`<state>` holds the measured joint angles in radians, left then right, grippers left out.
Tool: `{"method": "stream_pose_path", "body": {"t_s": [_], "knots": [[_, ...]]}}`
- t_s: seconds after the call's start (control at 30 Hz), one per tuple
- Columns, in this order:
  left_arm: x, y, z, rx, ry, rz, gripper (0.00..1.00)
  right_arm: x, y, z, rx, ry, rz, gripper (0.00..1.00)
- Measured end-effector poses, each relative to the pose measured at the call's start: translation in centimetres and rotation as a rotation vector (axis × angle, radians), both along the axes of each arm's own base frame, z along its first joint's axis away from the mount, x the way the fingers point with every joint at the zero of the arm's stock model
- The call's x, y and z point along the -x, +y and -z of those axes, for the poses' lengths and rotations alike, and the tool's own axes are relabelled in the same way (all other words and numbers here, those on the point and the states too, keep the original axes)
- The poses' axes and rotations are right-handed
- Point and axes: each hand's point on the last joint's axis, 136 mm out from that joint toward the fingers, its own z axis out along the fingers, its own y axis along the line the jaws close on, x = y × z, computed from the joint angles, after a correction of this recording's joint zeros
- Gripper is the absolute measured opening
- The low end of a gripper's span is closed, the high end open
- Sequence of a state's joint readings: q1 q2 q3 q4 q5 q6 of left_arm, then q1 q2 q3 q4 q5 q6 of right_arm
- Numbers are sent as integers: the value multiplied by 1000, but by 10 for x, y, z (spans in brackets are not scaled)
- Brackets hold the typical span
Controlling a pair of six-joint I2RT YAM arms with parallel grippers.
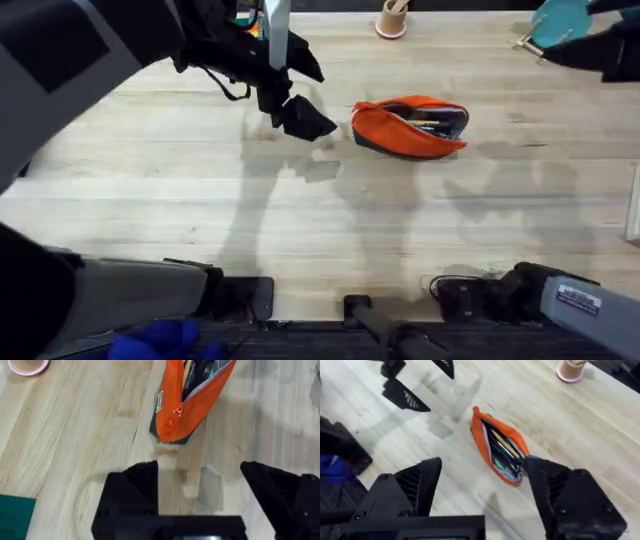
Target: Unzip the bag, pick up the pens from the table one at a time and place them inside, then zip the bag closed.
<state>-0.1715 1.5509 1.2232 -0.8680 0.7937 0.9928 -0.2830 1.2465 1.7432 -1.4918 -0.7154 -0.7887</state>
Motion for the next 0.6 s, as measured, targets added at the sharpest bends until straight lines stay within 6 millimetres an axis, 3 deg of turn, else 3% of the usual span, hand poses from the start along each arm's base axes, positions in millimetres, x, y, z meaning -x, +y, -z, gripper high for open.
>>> {"method": "stream_pose_path", "body": {"t_s": [0.23, 0.6], "knots": [[0, 0, 0, 0, 0, 0, 993, 0, 19, 0, -17, 3, -82, 996], [0, 0, 0, 0, 0, 0, 995, -31, 50, 20, 81, 5, -202, 997]]}}
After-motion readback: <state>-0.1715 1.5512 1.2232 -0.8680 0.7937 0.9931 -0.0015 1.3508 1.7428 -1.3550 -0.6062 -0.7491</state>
